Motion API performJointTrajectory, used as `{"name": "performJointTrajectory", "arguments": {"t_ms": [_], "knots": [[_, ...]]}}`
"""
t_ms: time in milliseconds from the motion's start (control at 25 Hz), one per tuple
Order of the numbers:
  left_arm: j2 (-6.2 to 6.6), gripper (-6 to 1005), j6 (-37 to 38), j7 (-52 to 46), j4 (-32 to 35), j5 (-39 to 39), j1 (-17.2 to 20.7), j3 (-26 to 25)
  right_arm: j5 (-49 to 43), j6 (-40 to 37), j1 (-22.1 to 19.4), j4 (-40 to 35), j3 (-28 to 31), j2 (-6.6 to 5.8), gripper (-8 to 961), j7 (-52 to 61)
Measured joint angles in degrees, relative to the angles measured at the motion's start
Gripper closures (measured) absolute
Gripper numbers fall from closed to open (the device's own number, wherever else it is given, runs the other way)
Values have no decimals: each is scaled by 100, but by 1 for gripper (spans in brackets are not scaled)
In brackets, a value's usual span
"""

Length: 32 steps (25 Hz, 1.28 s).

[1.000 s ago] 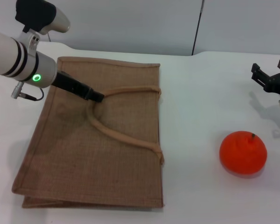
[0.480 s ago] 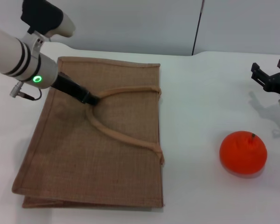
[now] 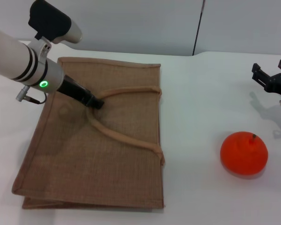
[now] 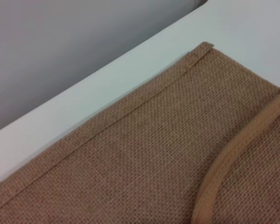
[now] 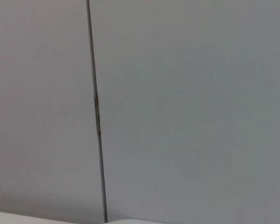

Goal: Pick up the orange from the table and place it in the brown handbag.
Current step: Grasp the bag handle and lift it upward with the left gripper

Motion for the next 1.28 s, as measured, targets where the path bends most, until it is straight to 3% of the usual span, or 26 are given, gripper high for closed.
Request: {"name": "performJointTrajectory", "arguments": {"t_ms": [440, 840, 960, 1160, 1280], "knots": [[-8, 447, 294, -14, -159, 8, -7, -6, -2, 0, 0, -8, 0, 0, 127, -10], [-81, 628, 588, -19, -154, 5, -53, 11, -9, 0, 14, -9, 0, 0, 127, -3], [-106, 847, 678, 12, -159, 13, -59, 61, -9, 0, 29, -9, 0, 0, 127, -3], [-128, 869, 737, -6, 10, 0, -61, 79, -9, 0, 16, -9, -35, -2, 127, -1], [-141, 873, 508, -35, 505, -62, 12, 80, -9, 2, -6, -9, -164, -7, 126, 0]]}}
